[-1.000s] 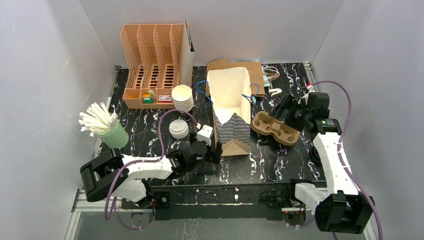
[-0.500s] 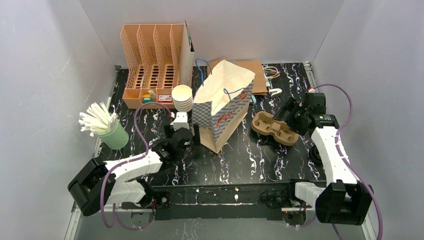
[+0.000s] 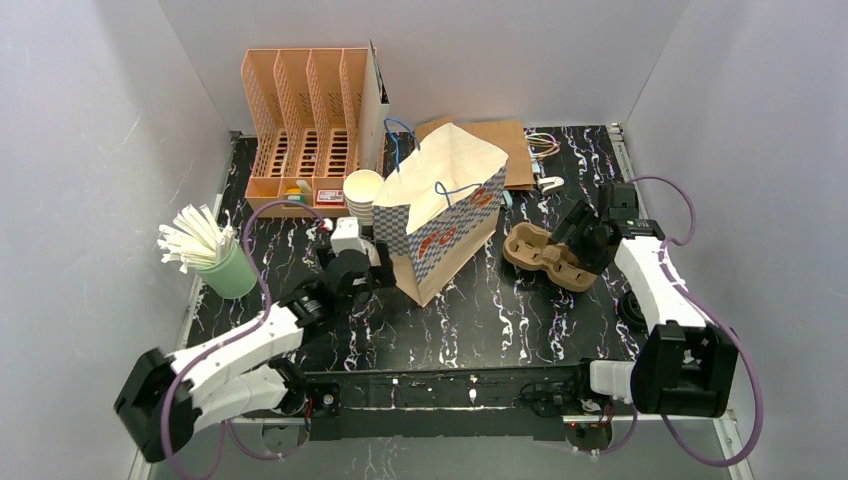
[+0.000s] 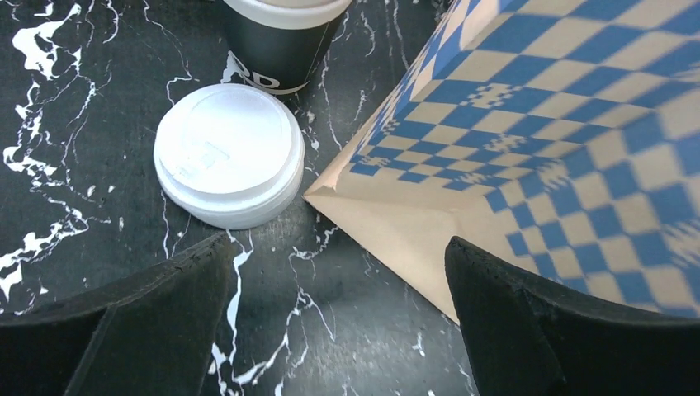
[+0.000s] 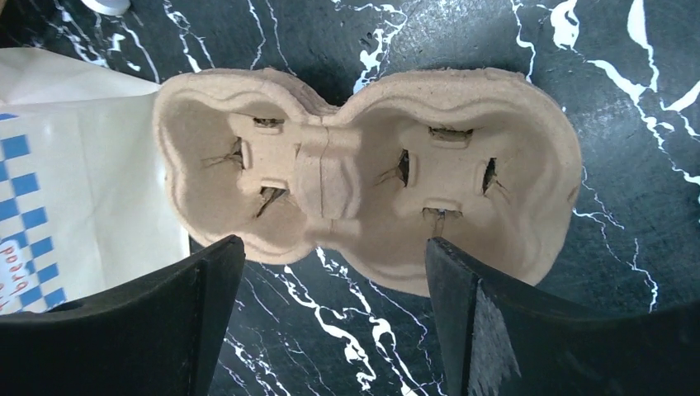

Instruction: Pack the takeout coffee

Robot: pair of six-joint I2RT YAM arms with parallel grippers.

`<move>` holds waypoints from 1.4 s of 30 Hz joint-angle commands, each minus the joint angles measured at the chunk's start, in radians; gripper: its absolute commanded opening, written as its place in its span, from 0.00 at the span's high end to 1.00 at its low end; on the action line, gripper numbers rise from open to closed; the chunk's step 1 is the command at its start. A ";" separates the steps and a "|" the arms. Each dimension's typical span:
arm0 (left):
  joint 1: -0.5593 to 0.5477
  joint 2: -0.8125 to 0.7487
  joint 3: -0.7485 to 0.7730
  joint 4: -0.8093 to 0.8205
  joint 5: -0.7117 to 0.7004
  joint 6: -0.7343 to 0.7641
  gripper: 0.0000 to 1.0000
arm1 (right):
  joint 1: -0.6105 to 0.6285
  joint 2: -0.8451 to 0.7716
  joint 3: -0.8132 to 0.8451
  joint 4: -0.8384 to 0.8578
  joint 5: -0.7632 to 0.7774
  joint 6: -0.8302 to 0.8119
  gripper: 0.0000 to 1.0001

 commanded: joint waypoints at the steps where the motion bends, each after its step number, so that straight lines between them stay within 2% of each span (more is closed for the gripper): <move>1: 0.002 -0.194 -0.040 -0.187 0.042 -0.081 0.02 | 0.028 0.061 0.032 0.046 -0.004 0.014 0.13; 4: 0.001 -0.328 -0.093 -0.217 0.156 -0.119 0.03 | 0.092 0.108 0.055 0.045 0.067 0.024 0.17; 6: -0.002 -0.381 -0.123 -0.214 0.245 -0.180 0.09 | 0.121 0.136 0.069 0.039 0.123 0.035 0.18; 9: -0.008 -0.393 -0.142 -0.195 0.342 -0.257 0.15 | 0.144 0.176 0.081 0.040 0.164 0.043 0.19; 12: -0.032 -0.364 -0.130 -0.186 0.370 -0.291 0.16 | 0.153 0.223 0.097 0.029 0.210 0.043 0.20; 14: -0.063 -0.353 -0.116 -0.180 0.360 -0.304 0.16 | 0.155 0.243 0.103 0.017 0.227 0.039 0.22; 16: -0.108 -0.345 -0.099 -0.168 0.332 -0.316 0.16 | 0.156 0.249 0.108 0.008 0.243 0.034 0.28; 18: -0.165 -0.332 -0.087 -0.156 0.288 -0.324 0.17 | 0.156 0.245 0.107 0.005 0.239 0.024 0.37; 19: -0.198 -0.320 -0.078 -0.150 0.263 -0.329 0.18 | 0.156 0.242 0.110 0.003 0.221 0.014 0.46; 21: -0.262 -0.282 -0.061 -0.132 0.212 -0.340 0.18 | 0.156 0.236 0.122 -0.024 0.175 -0.002 0.53; 27: -0.432 -0.125 -0.019 -0.012 0.113 -0.365 0.20 | 0.155 0.125 0.111 -0.100 0.104 -0.009 0.53; 32: -0.529 0.019 0.026 0.127 0.028 -0.364 0.21 | 0.156 0.019 0.060 -0.144 0.020 -0.015 0.52; 36: -0.554 0.121 0.045 0.270 0.027 -0.376 0.22 | 0.159 -0.043 -0.004 -0.163 -0.110 -0.032 0.49; 42: -0.556 0.241 0.018 0.512 0.062 -0.438 0.21 | 0.172 -0.121 -0.099 -0.168 -0.174 -0.034 0.48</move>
